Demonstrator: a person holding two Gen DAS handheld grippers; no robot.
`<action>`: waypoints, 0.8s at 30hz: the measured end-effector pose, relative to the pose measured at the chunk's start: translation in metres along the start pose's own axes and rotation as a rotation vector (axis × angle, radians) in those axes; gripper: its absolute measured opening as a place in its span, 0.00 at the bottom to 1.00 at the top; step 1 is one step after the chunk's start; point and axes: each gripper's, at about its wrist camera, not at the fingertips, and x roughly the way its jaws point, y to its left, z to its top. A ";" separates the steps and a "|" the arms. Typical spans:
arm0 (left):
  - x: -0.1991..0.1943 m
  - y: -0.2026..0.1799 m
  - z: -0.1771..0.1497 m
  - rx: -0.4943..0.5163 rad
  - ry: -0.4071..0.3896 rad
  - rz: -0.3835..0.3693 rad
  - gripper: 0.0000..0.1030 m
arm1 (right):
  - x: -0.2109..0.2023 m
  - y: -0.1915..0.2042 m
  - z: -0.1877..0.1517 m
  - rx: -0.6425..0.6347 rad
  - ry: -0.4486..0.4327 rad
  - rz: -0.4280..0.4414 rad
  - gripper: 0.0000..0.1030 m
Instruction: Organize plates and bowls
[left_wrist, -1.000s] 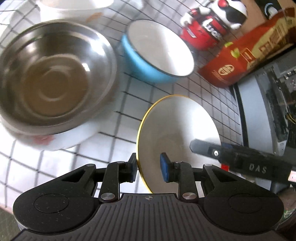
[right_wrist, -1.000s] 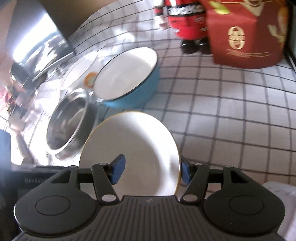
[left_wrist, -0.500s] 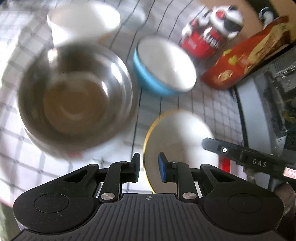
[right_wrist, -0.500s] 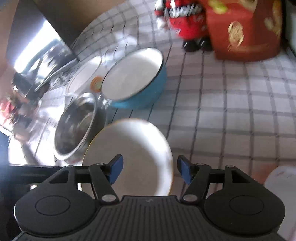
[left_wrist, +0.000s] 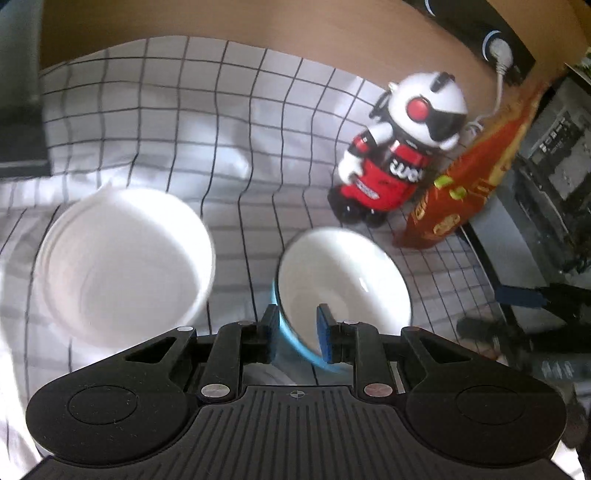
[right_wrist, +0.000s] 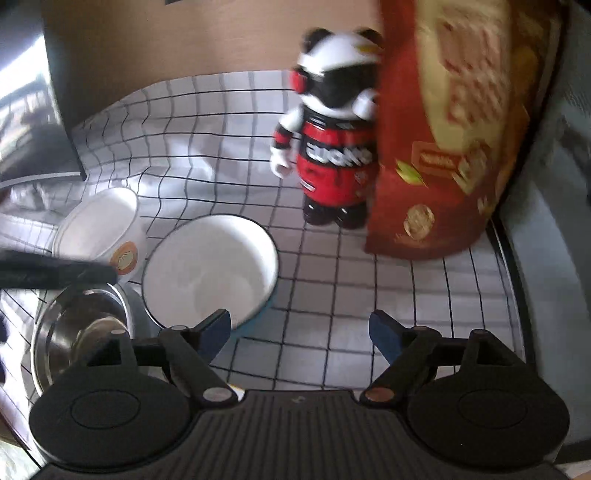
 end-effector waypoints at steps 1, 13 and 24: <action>0.006 0.001 0.004 0.001 0.001 0.007 0.24 | 0.000 0.004 0.003 -0.008 -0.007 0.014 0.83; 0.069 0.002 0.021 -0.046 0.089 0.112 0.24 | 0.098 -0.045 0.016 0.290 0.192 0.217 0.58; 0.097 -0.026 0.027 -0.120 0.106 -0.002 0.47 | 0.094 -0.055 0.019 0.287 0.192 0.285 0.57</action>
